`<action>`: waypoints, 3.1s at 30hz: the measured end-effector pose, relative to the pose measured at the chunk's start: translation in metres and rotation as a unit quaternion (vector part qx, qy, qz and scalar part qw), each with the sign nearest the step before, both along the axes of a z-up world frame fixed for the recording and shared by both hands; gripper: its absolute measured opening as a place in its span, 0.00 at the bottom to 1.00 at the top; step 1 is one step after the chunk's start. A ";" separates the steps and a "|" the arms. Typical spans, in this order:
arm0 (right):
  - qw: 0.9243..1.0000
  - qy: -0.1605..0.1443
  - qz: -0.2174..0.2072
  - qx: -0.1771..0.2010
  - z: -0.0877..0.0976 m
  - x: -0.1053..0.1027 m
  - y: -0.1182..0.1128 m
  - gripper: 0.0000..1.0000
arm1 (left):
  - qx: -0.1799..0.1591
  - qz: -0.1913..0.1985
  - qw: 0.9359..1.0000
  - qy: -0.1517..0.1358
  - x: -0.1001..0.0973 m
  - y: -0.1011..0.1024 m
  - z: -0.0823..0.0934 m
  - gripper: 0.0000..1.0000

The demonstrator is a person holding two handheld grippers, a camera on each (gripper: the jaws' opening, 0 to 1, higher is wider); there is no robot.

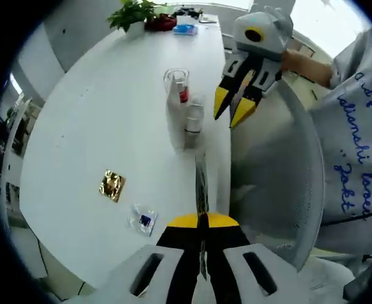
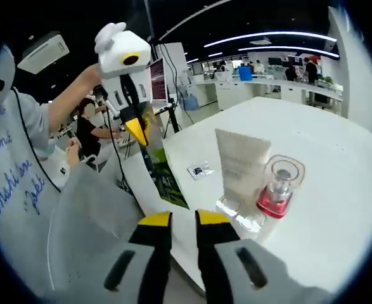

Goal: Arrange the skincare products in the storage area until every visible bottle or jar stands upright without overlapping.

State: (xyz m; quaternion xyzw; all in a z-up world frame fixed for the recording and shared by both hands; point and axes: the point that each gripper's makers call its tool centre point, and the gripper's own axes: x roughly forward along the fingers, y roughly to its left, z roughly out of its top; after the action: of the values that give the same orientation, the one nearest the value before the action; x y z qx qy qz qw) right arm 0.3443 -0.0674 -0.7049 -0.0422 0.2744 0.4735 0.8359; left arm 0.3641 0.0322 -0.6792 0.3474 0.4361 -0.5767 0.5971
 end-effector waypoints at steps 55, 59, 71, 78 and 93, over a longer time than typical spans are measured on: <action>0.989 0.125 0.083 -0.003 -0.053 -0.029 0.050 0.01 | -0.146 -0.052 0.983 0.095 -0.008 -0.063 -0.010 0.08; 0.988 0.132 0.074 -0.001 -0.055 -0.028 0.049 0.01 | -0.147 -0.047 0.983 0.100 -0.003 -0.063 -0.015 0.07; 0.989 0.145 0.038 0.008 -0.060 -0.020 0.046 0.01 | -0.125 -0.030 0.989 0.077 0.018 -0.056 -0.036 0.01; 0.991 0.133 0.028 -0.004 -0.061 -0.015 0.051 0.01 | -0.101 -0.014 0.994 0.050 0.035 -0.055 -0.053 0.00; 0.993 0.111 0.003 -0.045 -0.074 -0.005 0.048 0.01 | -0.085 0.015 0.995 0.044 0.038 -0.063 -0.076 0.00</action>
State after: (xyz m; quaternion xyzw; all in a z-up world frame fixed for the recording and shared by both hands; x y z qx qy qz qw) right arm 0.3389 -0.0189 -0.7787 -0.0275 0.3861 0.4651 0.7962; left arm 0.4023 -0.0311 -0.7553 0.2634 0.4166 -0.6173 0.6132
